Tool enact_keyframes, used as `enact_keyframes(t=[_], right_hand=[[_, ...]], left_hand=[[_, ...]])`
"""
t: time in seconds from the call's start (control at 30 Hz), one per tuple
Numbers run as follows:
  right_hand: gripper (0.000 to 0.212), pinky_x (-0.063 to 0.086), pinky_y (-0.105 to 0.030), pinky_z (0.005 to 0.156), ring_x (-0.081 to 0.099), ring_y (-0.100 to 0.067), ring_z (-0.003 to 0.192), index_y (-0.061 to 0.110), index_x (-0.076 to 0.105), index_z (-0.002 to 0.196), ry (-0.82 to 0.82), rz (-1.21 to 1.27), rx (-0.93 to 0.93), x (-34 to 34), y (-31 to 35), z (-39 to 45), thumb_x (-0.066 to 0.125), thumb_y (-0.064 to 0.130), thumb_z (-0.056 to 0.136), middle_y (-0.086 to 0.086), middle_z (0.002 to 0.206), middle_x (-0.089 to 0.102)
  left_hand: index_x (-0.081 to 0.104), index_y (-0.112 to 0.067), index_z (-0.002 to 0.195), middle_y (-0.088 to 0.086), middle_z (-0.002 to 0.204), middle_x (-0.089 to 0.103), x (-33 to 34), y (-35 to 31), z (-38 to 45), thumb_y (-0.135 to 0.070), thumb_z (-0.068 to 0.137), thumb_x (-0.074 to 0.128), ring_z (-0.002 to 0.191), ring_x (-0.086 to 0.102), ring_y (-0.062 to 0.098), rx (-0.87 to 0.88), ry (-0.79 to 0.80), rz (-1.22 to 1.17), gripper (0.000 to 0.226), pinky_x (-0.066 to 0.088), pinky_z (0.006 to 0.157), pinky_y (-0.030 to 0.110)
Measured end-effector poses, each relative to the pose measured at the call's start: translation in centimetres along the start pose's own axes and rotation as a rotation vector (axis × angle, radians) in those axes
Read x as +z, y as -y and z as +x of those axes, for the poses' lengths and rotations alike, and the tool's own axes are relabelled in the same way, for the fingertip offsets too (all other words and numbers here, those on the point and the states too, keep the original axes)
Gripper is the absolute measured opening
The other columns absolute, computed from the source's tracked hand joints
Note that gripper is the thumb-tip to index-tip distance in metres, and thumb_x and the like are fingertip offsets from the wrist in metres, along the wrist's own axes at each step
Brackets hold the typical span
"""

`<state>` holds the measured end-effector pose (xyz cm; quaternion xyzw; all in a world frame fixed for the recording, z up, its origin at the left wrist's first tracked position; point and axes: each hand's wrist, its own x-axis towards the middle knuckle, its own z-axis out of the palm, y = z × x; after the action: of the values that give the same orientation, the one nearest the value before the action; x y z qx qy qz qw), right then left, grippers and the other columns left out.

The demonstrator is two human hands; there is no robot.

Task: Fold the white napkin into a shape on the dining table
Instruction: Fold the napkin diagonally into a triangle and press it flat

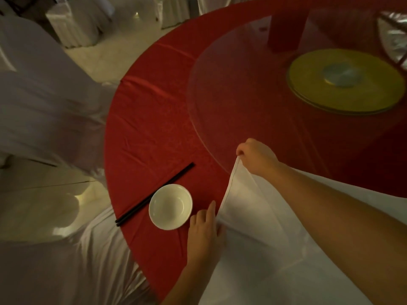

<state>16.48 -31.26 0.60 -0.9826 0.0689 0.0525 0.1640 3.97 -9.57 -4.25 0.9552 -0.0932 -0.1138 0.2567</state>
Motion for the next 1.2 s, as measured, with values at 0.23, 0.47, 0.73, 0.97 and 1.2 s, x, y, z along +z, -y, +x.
enact_keyframes(t=[0.23,0.47,0.73,0.97,1.2], right_hand=[[0.018,0.051,-0.031,0.071,0.061,-0.014,0.083,0.018,0.065,0.103,-0.151,0.247,-0.016,-2.7,0.1,-6.1,0.049,0.017,0.093,0.002,0.100,0.068],[0.008,0.050,-0.016,0.062,0.060,-0.007,0.071,0.017,0.068,0.092,-0.324,0.441,0.149,-2.8,-1.5,-18.6,0.061,0.022,0.090,0.005,0.081,0.068],[0.022,0.043,-0.018,0.062,0.063,-0.005,0.074,0.037,0.063,0.082,-0.438,0.738,0.612,2.1,-3.0,-33.6,0.066,0.015,0.085,0.013,0.079,0.067],[0.032,0.053,-0.037,0.076,0.064,-0.020,0.085,0.018,0.063,0.114,-0.456,0.802,0.920,6.8,-2.8,-42.0,0.066,0.010,0.083,0.000,0.100,0.064],[0.035,0.053,-0.043,0.082,0.065,-0.025,0.091,0.019,0.061,0.113,-0.465,0.801,1.110,8.0,-3.2,-46.3,0.066,0.013,0.079,0.000,0.100,0.066]], left_hand=[[0.021,-0.018,0.149,0.006,0.138,0.045,0.1,-0.1,0.3,-0.035,0.093,0.054,0.124,0.040,0.024,-0.024,0.011,0.013,0.068,0.038,0.102,0.037],[0.023,-0.016,0.148,0.010,0.139,0.045,-0.8,-0.3,-0.1,-0.033,0.093,0.053,0.125,0.039,0.029,0.026,0.050,0.128,0.064,0.037,0.101,0.039],[0.070,-0.008,0.103,0.013,0.097,0.066,-1.9,1.1,-3.4,-0.005,0.079,0.065,0.090,0.056,0.034,0.392,0.008,0.146,0.024,0.048,0.073,0.045],[0.069,-0.009,0.094,0.006,0.089,0.066,-1.1,1.9,-8.3,-0.004,0.068,0.078,0.082,0.060,0.028,0.752,0.047,0.193,0.028,0.049,0.067,0.039],[0.068,-0.018,0.097,-0.001,0.095,0.064,-0.7,2.7,-12.3,-0.021,0.081,0.061,0.088,0.061,0.022,0.907,0.134,0.293,0.018,0.051,0.075,0.037]])
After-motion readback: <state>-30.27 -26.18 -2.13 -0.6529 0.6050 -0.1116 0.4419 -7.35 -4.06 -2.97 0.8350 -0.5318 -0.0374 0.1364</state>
